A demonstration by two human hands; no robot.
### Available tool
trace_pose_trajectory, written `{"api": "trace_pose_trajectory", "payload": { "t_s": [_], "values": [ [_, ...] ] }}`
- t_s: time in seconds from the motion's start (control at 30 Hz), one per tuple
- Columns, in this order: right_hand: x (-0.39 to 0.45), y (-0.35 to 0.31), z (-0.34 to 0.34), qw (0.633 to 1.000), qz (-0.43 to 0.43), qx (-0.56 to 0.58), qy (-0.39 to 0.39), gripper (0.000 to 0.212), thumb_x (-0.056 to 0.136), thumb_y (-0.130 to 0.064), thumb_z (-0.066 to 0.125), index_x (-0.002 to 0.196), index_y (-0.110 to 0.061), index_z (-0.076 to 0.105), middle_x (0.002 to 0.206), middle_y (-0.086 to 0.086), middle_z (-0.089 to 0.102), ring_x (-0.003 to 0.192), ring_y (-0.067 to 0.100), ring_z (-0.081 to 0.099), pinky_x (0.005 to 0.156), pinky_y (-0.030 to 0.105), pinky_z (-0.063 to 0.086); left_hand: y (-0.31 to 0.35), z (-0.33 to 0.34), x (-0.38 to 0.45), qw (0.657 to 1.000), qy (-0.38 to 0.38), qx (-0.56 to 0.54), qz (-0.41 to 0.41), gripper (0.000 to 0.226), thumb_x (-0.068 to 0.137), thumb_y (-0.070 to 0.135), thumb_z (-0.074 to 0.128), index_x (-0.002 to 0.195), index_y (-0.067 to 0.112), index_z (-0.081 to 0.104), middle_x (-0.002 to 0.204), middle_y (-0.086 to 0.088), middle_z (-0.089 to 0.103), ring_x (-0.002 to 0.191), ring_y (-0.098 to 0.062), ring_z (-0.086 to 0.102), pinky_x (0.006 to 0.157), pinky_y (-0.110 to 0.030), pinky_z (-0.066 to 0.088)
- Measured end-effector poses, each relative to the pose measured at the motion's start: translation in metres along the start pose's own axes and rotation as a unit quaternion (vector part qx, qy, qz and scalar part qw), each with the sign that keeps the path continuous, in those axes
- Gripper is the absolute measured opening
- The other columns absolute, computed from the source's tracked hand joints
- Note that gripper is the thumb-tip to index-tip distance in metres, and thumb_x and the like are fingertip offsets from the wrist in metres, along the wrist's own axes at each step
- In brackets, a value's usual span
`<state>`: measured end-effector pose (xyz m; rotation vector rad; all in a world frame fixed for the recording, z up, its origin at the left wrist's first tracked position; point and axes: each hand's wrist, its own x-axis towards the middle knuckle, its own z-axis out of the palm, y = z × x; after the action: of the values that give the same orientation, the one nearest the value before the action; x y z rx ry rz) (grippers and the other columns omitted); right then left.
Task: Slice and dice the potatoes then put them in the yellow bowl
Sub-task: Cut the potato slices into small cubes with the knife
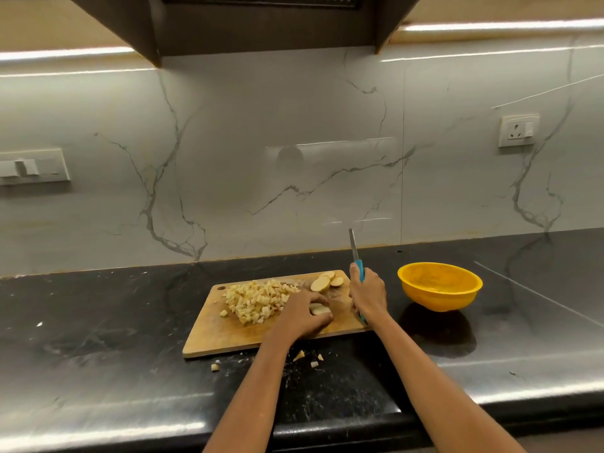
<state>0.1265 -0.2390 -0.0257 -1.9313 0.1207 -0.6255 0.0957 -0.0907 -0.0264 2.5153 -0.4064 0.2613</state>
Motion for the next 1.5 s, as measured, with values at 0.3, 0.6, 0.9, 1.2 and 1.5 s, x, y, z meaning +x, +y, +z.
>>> {"api": "trace_pose_trajectory", "payload": {
  "t_s": [0.3, 0.6, 0.9, 1.2, 1.5],
  "values": [
    [-0.055, -0.021, -0.019, 0.992, -0.012, -0.094, -0.089, 0.028, 0.101, -0.038, 0.037, 0.083, -0.019, 0.047, 0.081, 0.008, 0.062, 0.071, 0.023, 0.064, 0.067, 0.04, 0.057, -0.003, 0.002, -0.018, 0.998, 0.05, -0.044, -0.012, 0.044, 0.085, 0.029, 0.066, 0.126, 0.017, 0.056, 0.13, -0.003, 0.055, 0.118, -0.016, 0.05, 0.102, -0.033, 0.041],
    [-0.102, -0.045, -0.05, 0.949, 0.062, -0.198, -0.238, 0.036, 0.103, -0.036, 0.027, 0.094, -0.009, 0.049, 0.067, 0.007, 0.057, 0.049, 0.015, 0.056, 0.048, 0.025, 0.051, -0.003, 0.002, -0.027, 0.996, 0.085, -0.037, -0.017, 0.044, 0.084, 0.03, 0.067, 0.124, 0.012, 0.059, 0.126, -0.006, 0.059, 0.115, -0.017, 0.053, 0.1, -0.03, 0.041],
    [-0.113, -0.052, -0.057, 0.925, 0.09, -0.269, -0.253, 0.042, 0.103, -0.038, 0.027, 0.095, -0.004, 0.052, 0.072, 0.009, 0.061, 0.058, 0.018, 0.06, 0.065, 0.031, 0.057, -0.003, 0.003, -0.027, 0.996, 0.083, -0.042, -0.008, 0.044, 0.086, 0.031, 0.064, 0.125, 0.013, 0.059, 0.127, -0.006, 0.059, 0.115, -0.017, 0.053, 0.097, -0.028, 0.04],
    [-0.111, -0.065, -0.051, 0.911, 0.165, -0.241, -0.292, 0.043, 0.103, -0.034, 0.023, 0.109, 0.0, 0.048, 0.077, 0.012, 0.055, 0.057, 0.016, 0.052, 0.049, 0.023, 0.045, -0.004, 0.005, -0.023, 0.994, 0.086, -0.063, -0.016, 0.043, 0.082, 0.03, 0.068, 0.122, 0.014, 0.062, 0.124, -0.004, 0.061, 0.112, -0.016, 0.056, 0.096, -0.032, 0.045],
    [-0.109, -0.075, -0.05, 0.889, 0.187, -0.25, -0.334, 0.038, 0.102, -0.025, 0.027, 0.127, 0.0, 0.04, 0.077, 0.013, 0.048, 0.058, 0.019, 0.049, 0.052, 0.025, 0.045, -0.002, 0.006, -0.027, 0.994, 0.103, -0.048, -0.009, 0.043, 0.083, 0.031, 0.067, 0.121, 0.011, 0.062, 0.121, -0.005, 0.063, 0.109, -0.017, 0.057, 0.093, -0.031, 0.046]
  ]
}}
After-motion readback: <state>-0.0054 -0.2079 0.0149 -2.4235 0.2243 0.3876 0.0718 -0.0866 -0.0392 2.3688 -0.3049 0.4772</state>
